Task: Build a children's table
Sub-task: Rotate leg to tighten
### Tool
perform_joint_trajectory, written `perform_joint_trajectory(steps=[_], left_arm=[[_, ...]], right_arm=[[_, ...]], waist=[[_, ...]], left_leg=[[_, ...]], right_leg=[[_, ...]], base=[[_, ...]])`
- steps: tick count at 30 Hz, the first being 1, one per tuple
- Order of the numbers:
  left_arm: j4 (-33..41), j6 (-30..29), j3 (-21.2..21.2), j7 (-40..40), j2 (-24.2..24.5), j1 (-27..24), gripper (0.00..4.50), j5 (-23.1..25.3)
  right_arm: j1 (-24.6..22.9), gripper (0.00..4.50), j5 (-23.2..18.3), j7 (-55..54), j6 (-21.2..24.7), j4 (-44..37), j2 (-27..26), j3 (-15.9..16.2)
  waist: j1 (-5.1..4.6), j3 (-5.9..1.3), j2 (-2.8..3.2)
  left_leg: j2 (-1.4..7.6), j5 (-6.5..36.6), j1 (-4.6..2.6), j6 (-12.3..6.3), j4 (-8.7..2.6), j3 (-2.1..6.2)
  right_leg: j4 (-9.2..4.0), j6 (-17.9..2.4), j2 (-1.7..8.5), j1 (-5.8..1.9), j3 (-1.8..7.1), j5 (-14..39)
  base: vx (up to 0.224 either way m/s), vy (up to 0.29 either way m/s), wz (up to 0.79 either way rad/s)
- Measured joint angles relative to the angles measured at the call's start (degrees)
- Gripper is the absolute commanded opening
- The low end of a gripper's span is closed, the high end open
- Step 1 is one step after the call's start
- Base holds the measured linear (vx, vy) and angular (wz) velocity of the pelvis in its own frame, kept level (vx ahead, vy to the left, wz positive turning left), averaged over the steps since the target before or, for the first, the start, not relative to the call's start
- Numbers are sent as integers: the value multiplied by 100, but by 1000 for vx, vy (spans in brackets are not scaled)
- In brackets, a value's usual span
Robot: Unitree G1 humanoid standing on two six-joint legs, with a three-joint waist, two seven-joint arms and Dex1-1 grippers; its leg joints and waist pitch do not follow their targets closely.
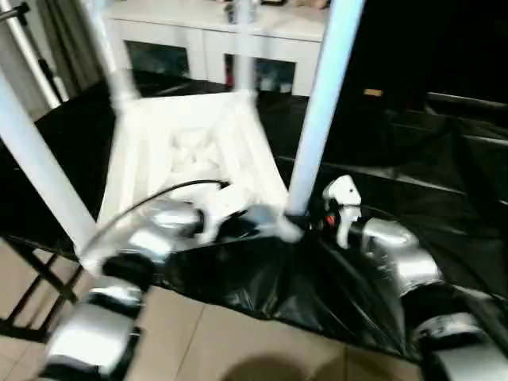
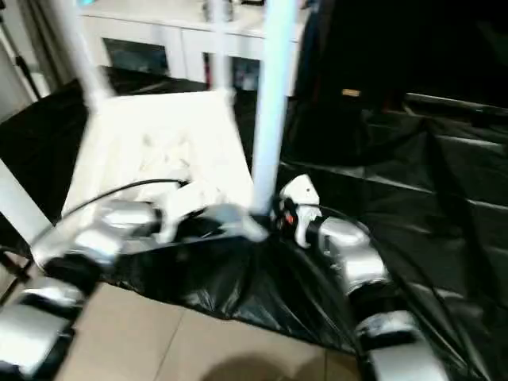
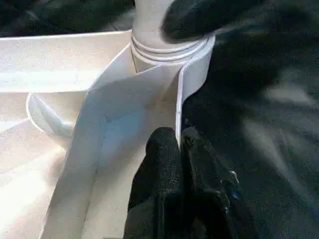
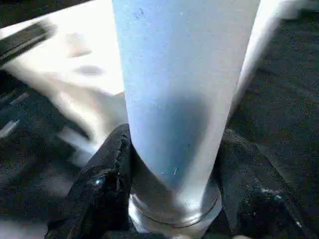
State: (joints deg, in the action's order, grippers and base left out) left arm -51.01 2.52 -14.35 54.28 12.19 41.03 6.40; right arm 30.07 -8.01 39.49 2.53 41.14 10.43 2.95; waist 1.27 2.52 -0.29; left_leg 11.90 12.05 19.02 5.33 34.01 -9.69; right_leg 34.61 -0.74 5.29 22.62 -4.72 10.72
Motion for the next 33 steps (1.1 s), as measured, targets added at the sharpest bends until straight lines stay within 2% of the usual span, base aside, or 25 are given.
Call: perform_joint_trajectory(steps=[6, 9, 10, 11, 13, 16, 17, 18, 20, 22, 28, 31, 33], left_arm=[[-25, -288, 27, -830, -373, -2, 0, 135], [-50, -280, 9, -965, -408, 26, 0, 239], [-51, -261, -5, -960, -406, 32, 0, 258], [-50, -246, -11, -958, -401, 36, 0, 280], [-36, -200, -28, -908, -352, 37, 0, 294], [46, -79, -109, -665, -162, 23, 0, 263], [76, -34, -110, -562, -103, -2, 0, 237], [93, 33, -110, -459, -56, -22, 0, 223], [140, 177, -109, -237, 58, -57, 0, 201], [240, 348, -108, 85, 233, -136, 0, 119], [448, 685, -109, 1134, 580, -278, 0, -175], [472, 741, -144, 1609, 709, -280, 0, -281], [476, 757, -164, 1790, 755, -276, 0, -310]], right_arm=[[121, 206, 295, -1701, 16, 166, -675, -255], [156, 206, 481, -2029, -154, 263, -799, -243], [156, 206, 537, -2056, -228, 279, -806, -240], [156, 240, 554, -2065, -276, 279, -805, -240], [155, 273, 552, -2012, -304, 268, -785, -233], [140, 282, 516, -1276, -263, 164, -484, -83], [137, 308, 514, -1007, -267, 140, -358, -31], [134, 314, 515, -773, -269, 114, -263, 3], [116, 314, 512, -327, -285, 35, -106, 90], [112, 314, 454, 196, -304, -29, 93, 195], [97, 314, 330, 1564, -314, -95, 540, 444], [119, 314, 281, 2229, -317, -162, 706, 582], [141, 314, 257, 2465, -310, -163, 713, 630]], waist=[[-132, -14, -2], [-202, -17, -6], [-225, -17, -6], [-238, -17, -6], [-247, -12, -12], [-242, -4, -25], [-240, -3, -28], [-238, -4, -33], [-231, -10, -43], [-219, -15, -57], [-14, -22, -65], [88, -22, -66], [116, -22, -66]], left_leg=[[1, 1, -1, -2, -16, 27], [-4, 2, 2, -4, -15, 37], [-6, 2, 0, -5, -15, 38], [-6, 2, 1, -6, -18, 38], [-7, 2, 7, -7, -20, 35], [-6, 2, 12, -8, -25, 30], [-6, 1, 19, -8, -30, 24], [-5, 1, 29, -8, -35, 20], [0, 1, 28, -8, -41, 16], [0, 2, 30, -6, -41, 4], [18, -20, 51, -35, -82, -15], [24, -18, 53, -34, -83, -21], [22, -17, 56, -34, -83, -24]], right_leg=[[-147, 0, 0, -43, -59, 0], [-197, 0, 3, -58, -73, 0], [-213, 0, 3, -58, -72, 0], [-228, 0, 3, -58, -72, 0], [-240, -2, 3, -54, -69, -1], [-240, -26, 3, -50, -66, -17], [-238, -44, 3, -49, -63, -33], [-236, -55, 3, -49, -62, -54], [-224, -51, 3, -41, -63, -114], [-154, -70, 5, -10, -51, -130], [-38, -58, -6, 63, -57, -54], [-35, -80, -9, 66, -61, -34], [-39, -82, -5, 66, -60, -33]], base=[[0, 0, 0], [0, 0, 0], [0, 0, 0], [0, 0, 0], [0, 0, 0], [0, 0, 0], [0, 0, 0], [0, 0, 0], [0, 0, 0], [52, -34, 3], [45, -31, 3], [0, 0, 0], [0, 0, 0]])
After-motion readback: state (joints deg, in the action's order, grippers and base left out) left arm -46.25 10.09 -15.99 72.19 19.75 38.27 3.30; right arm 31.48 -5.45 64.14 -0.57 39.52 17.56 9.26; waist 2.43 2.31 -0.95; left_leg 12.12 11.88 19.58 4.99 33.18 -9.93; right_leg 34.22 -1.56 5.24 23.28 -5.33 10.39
